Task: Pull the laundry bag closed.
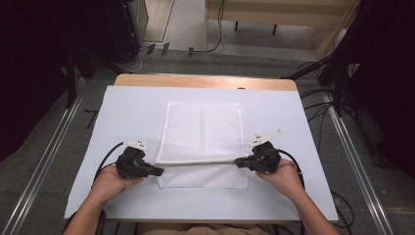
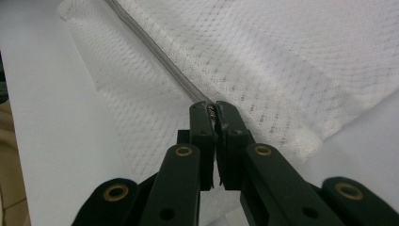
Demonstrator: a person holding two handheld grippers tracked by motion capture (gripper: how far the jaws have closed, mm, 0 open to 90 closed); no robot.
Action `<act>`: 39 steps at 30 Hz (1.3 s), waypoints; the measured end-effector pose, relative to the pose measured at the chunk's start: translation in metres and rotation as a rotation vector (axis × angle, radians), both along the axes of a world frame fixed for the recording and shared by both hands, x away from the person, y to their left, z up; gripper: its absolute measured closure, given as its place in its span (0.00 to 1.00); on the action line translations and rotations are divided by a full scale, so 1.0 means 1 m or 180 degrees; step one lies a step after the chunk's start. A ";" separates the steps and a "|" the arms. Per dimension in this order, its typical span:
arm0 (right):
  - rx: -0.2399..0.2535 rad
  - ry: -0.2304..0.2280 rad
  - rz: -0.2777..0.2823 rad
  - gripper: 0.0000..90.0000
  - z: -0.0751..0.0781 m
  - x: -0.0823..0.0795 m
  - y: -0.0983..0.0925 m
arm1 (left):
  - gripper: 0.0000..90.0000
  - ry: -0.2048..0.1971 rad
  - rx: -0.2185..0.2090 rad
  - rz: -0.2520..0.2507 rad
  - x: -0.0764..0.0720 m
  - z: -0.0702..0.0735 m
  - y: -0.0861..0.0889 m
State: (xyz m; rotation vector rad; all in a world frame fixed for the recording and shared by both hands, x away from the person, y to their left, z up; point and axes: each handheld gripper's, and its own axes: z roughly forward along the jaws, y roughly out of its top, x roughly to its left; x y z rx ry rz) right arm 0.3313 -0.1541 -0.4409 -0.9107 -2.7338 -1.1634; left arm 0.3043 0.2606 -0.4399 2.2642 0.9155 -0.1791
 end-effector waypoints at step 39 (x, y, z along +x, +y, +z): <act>0.0255 -0.0318 -0.0754 0.39 0.000 0.016 -0.034 | 0.39 -0.0482 -0.0030 0.0907 0.010 0.009 0.039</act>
